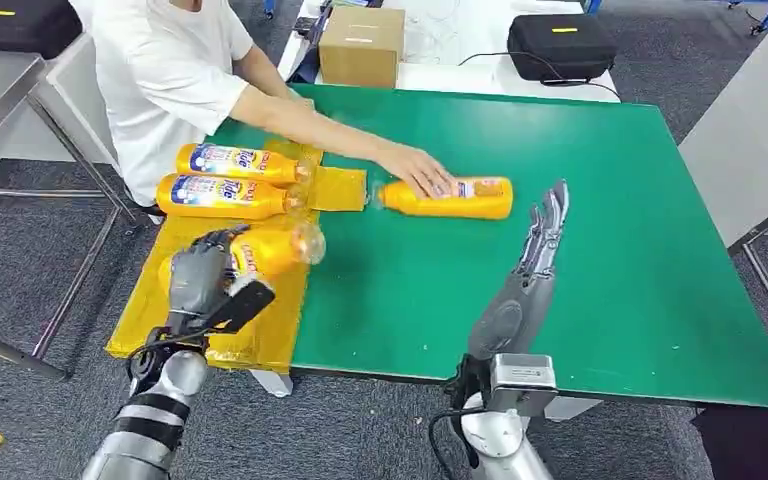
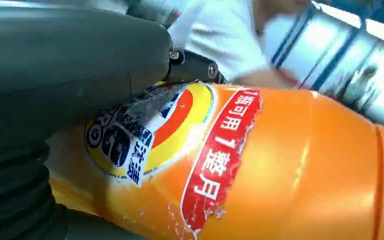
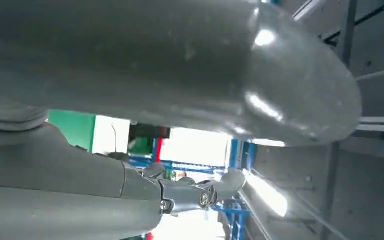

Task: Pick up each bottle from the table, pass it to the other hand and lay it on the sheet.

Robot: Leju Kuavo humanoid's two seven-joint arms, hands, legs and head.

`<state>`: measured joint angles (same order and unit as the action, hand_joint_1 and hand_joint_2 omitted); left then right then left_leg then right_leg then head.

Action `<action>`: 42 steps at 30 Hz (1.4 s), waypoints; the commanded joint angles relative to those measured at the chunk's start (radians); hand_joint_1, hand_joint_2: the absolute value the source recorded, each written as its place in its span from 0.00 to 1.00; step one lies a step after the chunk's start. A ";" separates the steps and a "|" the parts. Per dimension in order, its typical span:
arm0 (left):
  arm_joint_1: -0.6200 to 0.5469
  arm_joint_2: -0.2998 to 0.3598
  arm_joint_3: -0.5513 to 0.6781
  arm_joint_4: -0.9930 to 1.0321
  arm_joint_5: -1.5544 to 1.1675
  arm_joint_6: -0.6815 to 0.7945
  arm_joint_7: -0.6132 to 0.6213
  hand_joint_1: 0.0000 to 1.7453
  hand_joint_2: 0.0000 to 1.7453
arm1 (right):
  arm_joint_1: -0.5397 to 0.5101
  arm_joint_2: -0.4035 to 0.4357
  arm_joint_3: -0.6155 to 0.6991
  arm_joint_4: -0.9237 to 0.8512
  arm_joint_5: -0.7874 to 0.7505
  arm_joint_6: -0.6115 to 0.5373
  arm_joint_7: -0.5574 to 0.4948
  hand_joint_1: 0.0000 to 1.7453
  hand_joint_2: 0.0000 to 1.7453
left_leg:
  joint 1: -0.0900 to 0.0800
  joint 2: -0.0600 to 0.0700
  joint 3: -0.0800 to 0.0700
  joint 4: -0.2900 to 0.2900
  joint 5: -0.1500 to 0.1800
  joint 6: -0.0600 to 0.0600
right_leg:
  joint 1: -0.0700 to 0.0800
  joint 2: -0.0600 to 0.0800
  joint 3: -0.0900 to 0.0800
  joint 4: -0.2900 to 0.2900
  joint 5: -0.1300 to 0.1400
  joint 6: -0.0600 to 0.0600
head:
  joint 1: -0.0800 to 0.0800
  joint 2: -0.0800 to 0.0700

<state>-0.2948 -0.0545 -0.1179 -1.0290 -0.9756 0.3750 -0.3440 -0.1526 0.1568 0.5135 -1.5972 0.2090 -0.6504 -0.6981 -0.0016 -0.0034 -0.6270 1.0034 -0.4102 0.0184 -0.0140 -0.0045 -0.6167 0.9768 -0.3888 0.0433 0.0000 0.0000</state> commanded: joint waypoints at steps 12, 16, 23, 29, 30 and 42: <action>-0.233 0.042 -0.002 0.555 -0.065 -0.110 0.072 1.00 1.00 | -0.018 -0.006 0.027 0.102 -0.070 0.074 0.000 0.00 0.00 | 0.001 0.001 0.004 -0.001 -0.001 -0.001 | 0.001 0.000 0.003 -0.001 -0.001 -0.001 | 0.000 0.000; -0.233 0.050 0.011 0.576 -0.022 -0.238 0.040 0.00 1.00 | -0.013 0.012 0.011 0.112 -0.085 0.109 0.000 0.00 0.00 | 0.001 0.003 0.007 -0.001 -0.002 -0.001 | 0.001 0.002 0.007 -0.001 -0.001 -0.002 | 0.000 0.000; -0.234 0.051 0.011 0.579 -0.019 -0.251 0.040 0.00 1.00 | -0.013 0.013 0.010 0.112 -0.085 0.113 0.000 0.00 0.00 | 0.001 0.001 0.011 -0.002 -0.001 -0.002 | 0.001 0.002 0.011 -0.002 -0.002 -0.002 | 0.000 0.000; -0.219 0.075 -0.051 0.594 -0.077 -0.296 0.067 0.00 1.00 | -0.016 0.022 -0.006 0.119 -0.088 0.141 0.000 0.00 0.00 | 0.000 0.002 0.012 -0.003 0.000 -0.002 | 0.000 0.002 0.012 -0.001 -0.001 -0.002 | 0.000 0.000; -0.215 0.076 -0.041 0.595 -0.058 -0.315 0.054 0.00 1.00 | -0.018 0.024 -0.009 0.122 -0.087 0.149 0.000 0.00 0.00 | 0.000 0.002 0.012 -0.002 0.000 -0.002 | 0.000 0.002 0.012 -0.001 -0.001 -0.002 | 0.000 0.000; -0.039 -0.032 0.182 0.128 0.477 -0.434 -0.213 0.00 1.00 | -0.033 -0.004 0.007 0.156 -0.051 0.113 0.000 0.00 0.00 | 0.000 0.003 0.020 -0.003 -0.001 -0.002 | 0.000 0.003 0.020 -0.002 -0.001 -0.002 | 0.000 0.000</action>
<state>-0.5249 0.0156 -0.1091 -0.5471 -0.8661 -0.0019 -0.4368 -0.1482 0.1850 0.5204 -1.5225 0.1259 -0.4837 -0.6981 -0.0015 -0.0042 -0.6092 1.0017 -0.4098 0.0170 -0.0140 -0.0047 -0.5986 0.9768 -0.3901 0.0419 0.0004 0.0000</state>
